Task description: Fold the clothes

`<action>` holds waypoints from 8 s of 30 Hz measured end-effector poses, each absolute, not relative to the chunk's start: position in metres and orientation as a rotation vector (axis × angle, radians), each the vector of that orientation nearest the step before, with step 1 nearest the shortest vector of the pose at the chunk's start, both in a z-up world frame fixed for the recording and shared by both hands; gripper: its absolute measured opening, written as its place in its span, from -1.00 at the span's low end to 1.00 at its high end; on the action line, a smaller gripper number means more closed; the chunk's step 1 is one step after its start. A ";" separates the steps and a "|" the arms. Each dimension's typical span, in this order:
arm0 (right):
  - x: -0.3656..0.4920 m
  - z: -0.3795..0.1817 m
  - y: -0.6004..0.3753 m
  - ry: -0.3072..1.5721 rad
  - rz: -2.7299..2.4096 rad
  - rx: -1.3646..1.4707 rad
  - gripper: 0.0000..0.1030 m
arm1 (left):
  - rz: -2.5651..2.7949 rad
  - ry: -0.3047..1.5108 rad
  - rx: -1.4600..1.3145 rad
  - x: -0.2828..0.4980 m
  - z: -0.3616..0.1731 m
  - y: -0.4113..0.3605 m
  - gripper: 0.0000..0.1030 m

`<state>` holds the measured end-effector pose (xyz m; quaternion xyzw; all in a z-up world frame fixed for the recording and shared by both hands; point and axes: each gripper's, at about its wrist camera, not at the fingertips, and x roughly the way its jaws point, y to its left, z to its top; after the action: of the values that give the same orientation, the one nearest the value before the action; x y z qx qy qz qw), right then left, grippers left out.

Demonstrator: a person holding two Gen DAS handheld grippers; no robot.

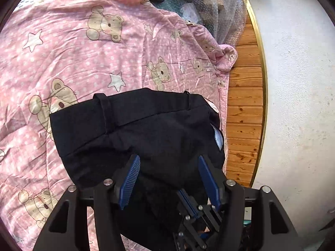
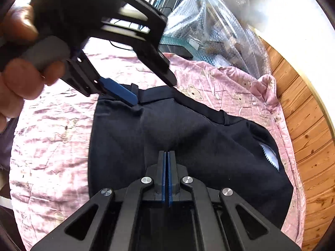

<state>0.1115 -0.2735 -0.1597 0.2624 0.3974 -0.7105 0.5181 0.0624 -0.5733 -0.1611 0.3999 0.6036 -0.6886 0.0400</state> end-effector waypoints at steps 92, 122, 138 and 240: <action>0.186 -0.210 0.477 -1.667 -2.924 1.453 -1.00 | -2.476 1.395 1.668 0.073 -0.201 -0.564 -0.96; 0.133 -0.132 0.157 0.069 -2.456 1.421 -0.04 | -2.240 1.448 1.536 0.060 -0.186 -0.577 0.00; 0.172 -0.179 0.005 1.044 -1.942 1.085 -1.00 | -2.461 2.101 1.315 0.107 -0.225 -0.576 -0.93; 0.191 -0.235 0.474 -1.783 -2.645 1.266 -0.23 | -2.222 1.826 0.990 0.125 -0.214 -0.558 0.59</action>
<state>0.1910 0.4735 -0.2347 0.3650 -0.5139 -0.7627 -0.1446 0.1246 -0.5576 -0.2135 0.3251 0.5996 -0.7296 0.0501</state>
